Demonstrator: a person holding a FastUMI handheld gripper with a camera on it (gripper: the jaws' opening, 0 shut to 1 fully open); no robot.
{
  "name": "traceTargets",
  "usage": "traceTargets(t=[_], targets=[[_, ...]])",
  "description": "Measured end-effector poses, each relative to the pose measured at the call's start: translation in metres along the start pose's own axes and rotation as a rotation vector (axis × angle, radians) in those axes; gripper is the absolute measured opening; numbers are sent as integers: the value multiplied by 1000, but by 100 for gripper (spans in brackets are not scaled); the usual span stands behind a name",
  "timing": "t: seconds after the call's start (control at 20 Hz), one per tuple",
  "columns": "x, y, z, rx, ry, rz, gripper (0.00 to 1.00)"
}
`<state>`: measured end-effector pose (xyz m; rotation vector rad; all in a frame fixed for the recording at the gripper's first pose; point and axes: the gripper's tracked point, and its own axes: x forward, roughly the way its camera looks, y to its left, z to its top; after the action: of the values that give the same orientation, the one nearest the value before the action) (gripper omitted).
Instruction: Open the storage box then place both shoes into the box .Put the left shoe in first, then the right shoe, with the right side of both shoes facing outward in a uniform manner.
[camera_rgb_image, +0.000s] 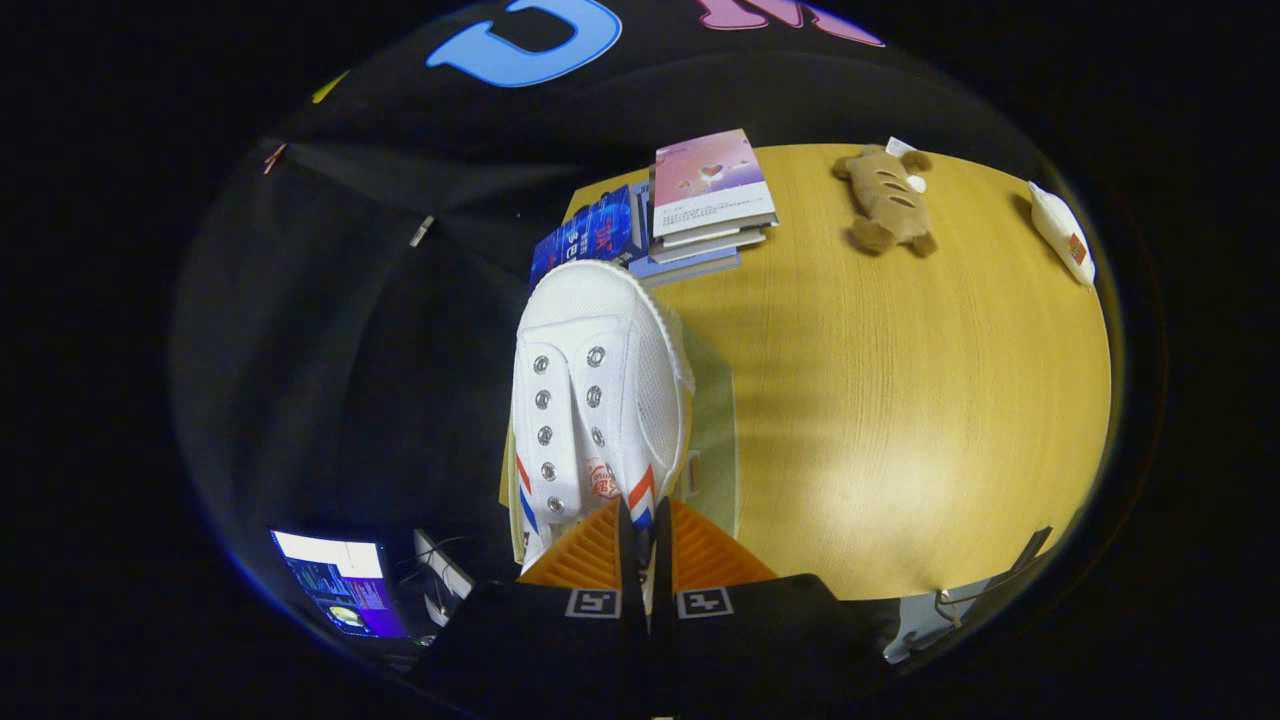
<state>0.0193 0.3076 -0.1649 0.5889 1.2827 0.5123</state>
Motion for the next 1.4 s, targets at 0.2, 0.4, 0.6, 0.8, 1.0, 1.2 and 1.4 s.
traceTargets(t=[0.2, 0.4, 0.6, 0.8, 1.0, 1.2, 1.4], targets=[[34, 0, -8, -47, 62, -113, 5], [51, -6, -15, -72, 118, -169, 5], [58, -5, -14, -92, 139, -184, 7], [61, -5, -16, -113, 144, -185, 13], [60, 18, -11, -77, 122, -84, 29], [51, 20, -1, -85, 80, -58, 68], [42, 9, 2, -111, 42, -59, 91]])
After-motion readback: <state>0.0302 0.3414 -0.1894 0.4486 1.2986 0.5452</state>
